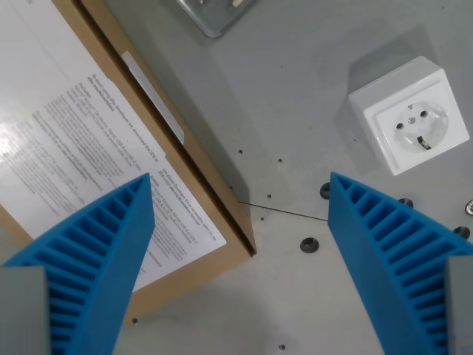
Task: Move above the white socket
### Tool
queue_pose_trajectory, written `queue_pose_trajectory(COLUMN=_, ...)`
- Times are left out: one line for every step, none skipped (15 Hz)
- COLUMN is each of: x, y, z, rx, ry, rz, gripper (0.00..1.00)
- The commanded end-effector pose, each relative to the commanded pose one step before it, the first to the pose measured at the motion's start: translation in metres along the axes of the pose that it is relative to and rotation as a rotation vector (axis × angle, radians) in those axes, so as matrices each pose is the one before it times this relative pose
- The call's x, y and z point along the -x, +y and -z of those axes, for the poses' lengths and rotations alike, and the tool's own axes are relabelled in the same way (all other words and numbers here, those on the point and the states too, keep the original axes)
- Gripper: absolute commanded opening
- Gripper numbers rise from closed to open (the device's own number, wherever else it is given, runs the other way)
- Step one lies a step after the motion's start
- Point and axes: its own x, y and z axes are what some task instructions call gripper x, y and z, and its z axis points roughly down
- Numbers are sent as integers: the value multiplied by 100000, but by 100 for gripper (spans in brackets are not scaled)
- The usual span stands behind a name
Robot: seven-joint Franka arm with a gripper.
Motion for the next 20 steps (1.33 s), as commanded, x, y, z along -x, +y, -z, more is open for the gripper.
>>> queue_pose_trajectory(x=-19, y=6, z=252, rx=146, ry=656, rz=16, gripper=100)
queue_pose_trajectory(x=0, y=1, z=-1, rx=3, ry=-28, rz=51, gripper=100)
queue_pose_trajectory(x=1, y=4, z=-3, rx=-3, ry=-4, rz=50, gripper=100)
queue_pose_trajectory(x=1, y=8, z=-7, rx=-18, ry=19, rz=212, gripper=100)
queue_pose_trajectory(x=2, y=14, z=-12, rx=-1, ry=75, rz=177, gripper=100)
queue_pose_trajectory(x=3, y=22, z=-19, rx=-19, ry=70, rz=372, gripper=100)
queue_pose_trajectory(x=5, y=32, z=-28, rx=-20, ry=54, rz=486, gripper=100)
queue_pose_trajectory(x=7, y=44, z=-39, rx=-43, ry=70, rz=530, gripper=100)
queue_pose_trajectory(x=9, y=59, z=-51, rx=-43, ry=81, rz=653, gripper=100)
queue_pose_trajectory(x=11, y=76, z=-66, rx=-54, ry=154, rz=740, gripper=100)
queue_pose_trajectory(x=11, y=75, z=-64, rx=-45, ry=200, rz=452, gripper=100)
queue_pose_trajectory(x=14, y=95, z=-78, rx=-38, ry=300, rz=586, gripper=100)
queue_pose_trajectory(x=17, y=117, z=-92, rx=-27, ry=334, rz=687, gripper=100)
queue_pose_trajectory(x=20, y=139, z=-108, rx=-87, ry=278, rz=916, gripper=100)
queue_pose_trajectory(x=24, y=160, z=-124, rx=-68, ry=504, rz=1000, gripper=100)
queue_pose_trajectory(x=27, y=178, z=-140, rx=-25, ry=528, rz=1106, gripper=100)
queue_pose_trajectory(x=31, y=191, z=-156, rx=74, ry=517, rz=887, gripper=100)
queue_pose_trajectory(x=36, y=199, z=-172, rx=76, ry=491, rz=1218, gripper=100)
queue_pose_trajectory(x=42, y=203, z=-187, rx=51, ry=393, rz=1139, gripper=100)
queue_pose_trajectory(x=50, y=208, z=-201, rx=251, ry=367, rz=1183, gripper=100)
